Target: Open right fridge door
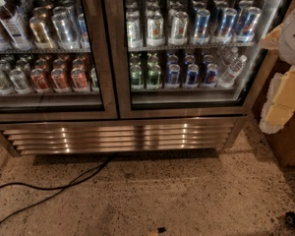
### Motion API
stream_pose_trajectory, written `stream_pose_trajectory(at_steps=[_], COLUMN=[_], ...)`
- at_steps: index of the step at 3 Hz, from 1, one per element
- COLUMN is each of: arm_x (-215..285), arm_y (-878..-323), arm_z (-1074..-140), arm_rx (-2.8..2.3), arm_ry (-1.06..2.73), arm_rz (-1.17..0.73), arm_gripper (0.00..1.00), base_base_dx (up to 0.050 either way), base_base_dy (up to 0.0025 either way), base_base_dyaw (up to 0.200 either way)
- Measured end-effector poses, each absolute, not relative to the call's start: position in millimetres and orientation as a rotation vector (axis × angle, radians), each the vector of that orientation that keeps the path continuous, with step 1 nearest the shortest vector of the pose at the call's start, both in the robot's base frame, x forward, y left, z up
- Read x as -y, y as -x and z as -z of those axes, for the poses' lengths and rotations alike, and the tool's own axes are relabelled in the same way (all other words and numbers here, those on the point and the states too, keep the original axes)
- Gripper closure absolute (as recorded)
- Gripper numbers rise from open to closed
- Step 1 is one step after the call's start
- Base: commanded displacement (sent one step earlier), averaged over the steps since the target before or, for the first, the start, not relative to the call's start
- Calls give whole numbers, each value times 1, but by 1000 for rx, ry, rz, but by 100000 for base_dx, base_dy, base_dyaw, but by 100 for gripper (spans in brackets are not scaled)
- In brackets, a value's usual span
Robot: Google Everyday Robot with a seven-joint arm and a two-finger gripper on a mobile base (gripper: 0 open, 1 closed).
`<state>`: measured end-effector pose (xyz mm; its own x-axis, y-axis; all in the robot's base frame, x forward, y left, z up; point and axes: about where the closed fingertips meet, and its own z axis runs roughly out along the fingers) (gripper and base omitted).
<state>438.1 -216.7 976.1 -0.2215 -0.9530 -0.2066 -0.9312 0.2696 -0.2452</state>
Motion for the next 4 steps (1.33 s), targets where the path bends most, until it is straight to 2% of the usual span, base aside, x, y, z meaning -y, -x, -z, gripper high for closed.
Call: stream_pose_trajectory(at_steps=[1, 2, 3, 4], arm_x=[217, 217, 202, 192], arm_y=[-438, -438, -444, -474], arm_z=[-976, -976, -966, -941], arm_rx=[-2232, -2232, -2180, -1996], arm_ry=[1725, 1725, 1722, 1699], arm_rz=[98, 98, -39, -294], arm_gripper=[0, 0, 0, 0], base_base_dx=[4850, 0, 0, 0], base_base_dy=[0, 0, 0, 0], base_base_dyaw=[1, 0, 0, 0])
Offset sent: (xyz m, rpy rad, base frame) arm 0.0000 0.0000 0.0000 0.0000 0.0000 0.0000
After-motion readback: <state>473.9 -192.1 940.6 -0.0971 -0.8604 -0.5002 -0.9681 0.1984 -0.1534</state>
